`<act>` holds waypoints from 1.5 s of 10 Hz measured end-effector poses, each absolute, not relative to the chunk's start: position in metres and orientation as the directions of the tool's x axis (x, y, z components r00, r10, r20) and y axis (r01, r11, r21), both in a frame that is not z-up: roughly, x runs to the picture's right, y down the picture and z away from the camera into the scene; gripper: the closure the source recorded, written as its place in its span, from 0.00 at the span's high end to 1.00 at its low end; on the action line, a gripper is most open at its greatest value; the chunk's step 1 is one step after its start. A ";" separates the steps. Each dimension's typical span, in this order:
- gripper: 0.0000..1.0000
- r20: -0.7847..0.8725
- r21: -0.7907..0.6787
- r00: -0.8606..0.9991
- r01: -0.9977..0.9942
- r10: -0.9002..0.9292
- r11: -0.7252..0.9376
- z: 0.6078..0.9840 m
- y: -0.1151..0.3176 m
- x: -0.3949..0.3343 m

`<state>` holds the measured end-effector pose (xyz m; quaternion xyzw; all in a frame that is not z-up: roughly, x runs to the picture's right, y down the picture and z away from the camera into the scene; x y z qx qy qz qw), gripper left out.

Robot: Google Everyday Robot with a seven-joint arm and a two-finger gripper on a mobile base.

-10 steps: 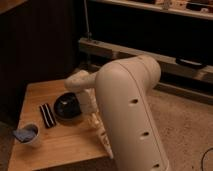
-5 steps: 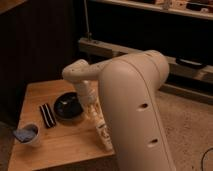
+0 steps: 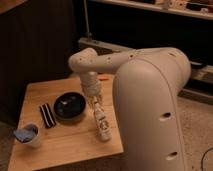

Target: Stand the bottle upright

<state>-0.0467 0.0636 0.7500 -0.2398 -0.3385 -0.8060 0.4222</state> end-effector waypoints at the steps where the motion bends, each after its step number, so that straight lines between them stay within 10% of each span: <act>1: 0.34 0.648 0.341 -0.528 0.845 -0.548 -0.412 0.745 0.056 -0.047; 15: 0.34 0.559 0.289 -0.547 0.833 -0.623 -0.472 0.732 0.044 -0.047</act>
